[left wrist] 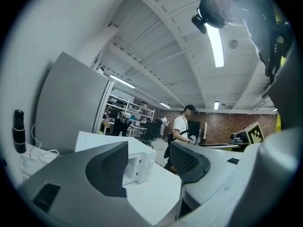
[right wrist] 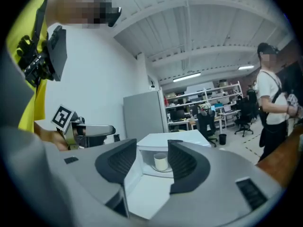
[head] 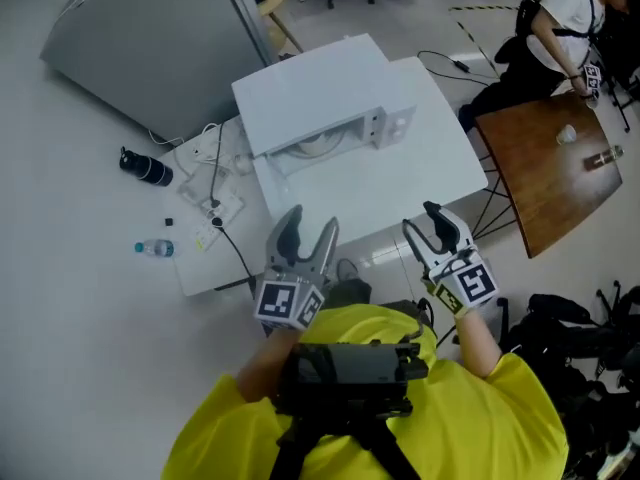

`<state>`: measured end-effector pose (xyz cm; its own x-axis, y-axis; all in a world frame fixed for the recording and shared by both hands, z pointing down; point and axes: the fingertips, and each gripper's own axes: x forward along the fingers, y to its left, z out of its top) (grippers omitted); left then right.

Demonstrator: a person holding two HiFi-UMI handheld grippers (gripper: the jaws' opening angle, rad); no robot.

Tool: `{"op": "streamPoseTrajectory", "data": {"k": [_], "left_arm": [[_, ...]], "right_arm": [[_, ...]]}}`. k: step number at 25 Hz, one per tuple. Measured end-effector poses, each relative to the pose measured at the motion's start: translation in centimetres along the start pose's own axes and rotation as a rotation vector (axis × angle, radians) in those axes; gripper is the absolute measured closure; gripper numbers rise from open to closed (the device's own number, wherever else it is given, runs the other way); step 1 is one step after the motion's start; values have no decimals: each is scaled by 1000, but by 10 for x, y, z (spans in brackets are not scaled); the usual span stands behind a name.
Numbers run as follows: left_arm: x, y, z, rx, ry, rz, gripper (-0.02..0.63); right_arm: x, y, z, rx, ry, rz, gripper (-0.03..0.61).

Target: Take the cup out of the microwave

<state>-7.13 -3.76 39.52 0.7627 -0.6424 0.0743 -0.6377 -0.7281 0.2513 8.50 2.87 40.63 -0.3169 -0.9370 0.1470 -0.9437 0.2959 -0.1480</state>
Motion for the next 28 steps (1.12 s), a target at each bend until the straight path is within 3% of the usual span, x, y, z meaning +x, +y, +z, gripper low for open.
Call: {"op": "streamPoseTrajectory", "data": {"k": [4,5,7,12,13,14,18,23,28], "left_arm": [[8,30,-1,-2,26,74,350],[9,36,-3,-3,36,92,350],[11,50,-8,-12,53,135,359],[15,62,-18,0,39,205,370],[16,63,-21,4,46,220,370],[17,64,-25,3,56,236,370],[23,67,-33,-13,34,285,370],[35,67,-50,-54,61,303,370],[38,71,-49,-77,28,340,370]], "right_arm": [[65,0,-17,32,57,95,342],[80,1,-25,30,80,116,274],[112,0,-46,25,122,154,255],[199,-19,-119,16,225,215,101],[218,-25,-139,13,259,223,26],[238,-31,-158,7,294,227,-5],[314,-51,-206,-50,349,232,-3],[385,-57,-228,-94,355,244,-2],[432,-59,-247,-115,374,224,20]]}}
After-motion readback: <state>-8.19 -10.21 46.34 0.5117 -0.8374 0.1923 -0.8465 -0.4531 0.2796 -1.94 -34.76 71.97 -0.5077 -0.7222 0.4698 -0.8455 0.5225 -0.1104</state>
